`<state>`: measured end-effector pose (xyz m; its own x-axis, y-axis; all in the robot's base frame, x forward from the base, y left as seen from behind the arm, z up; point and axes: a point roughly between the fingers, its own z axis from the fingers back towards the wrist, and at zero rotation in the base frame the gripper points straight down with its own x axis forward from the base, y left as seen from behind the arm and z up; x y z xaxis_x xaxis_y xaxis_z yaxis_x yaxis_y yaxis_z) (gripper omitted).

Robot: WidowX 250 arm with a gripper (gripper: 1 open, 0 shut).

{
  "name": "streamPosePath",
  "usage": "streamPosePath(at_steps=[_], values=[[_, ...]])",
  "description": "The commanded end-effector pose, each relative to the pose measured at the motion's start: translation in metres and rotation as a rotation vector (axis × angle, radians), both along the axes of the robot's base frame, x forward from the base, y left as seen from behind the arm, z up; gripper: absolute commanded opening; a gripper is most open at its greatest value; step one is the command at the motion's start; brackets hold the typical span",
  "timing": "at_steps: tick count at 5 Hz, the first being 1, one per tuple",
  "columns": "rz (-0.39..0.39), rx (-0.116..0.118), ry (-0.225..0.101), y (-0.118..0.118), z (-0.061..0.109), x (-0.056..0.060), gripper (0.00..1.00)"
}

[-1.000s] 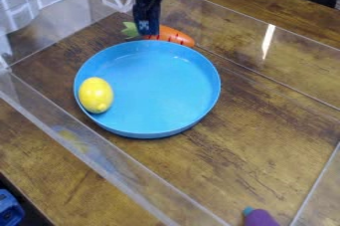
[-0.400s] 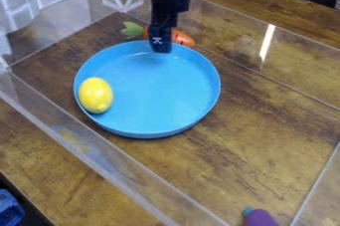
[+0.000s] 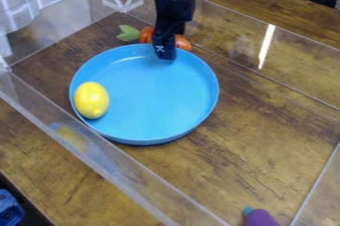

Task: Move the carrot to the left side

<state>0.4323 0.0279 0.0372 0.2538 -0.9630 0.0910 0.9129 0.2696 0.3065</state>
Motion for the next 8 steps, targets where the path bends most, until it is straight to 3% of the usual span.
streamPosePath(at_steps=[1,2,4,6,7,8], values=[[-0.018,0.006,-0.055,-0.012,0.025,0.011,1.00],[-0.023,0.005,-0.061,-0.021,0.033,0.016,0.00],[0.070,0.018,-0.083,-0.020,0.051,0.001,0.00],[0.114,0.031,-0.091,0.033,0.072,-0.012,0.00],[0.100,0.023,-0.086,0.050,0.065,-0.019,1.00],[-0.001,0.025,-0.085,0.048,0.050,-0.014,1.00]])
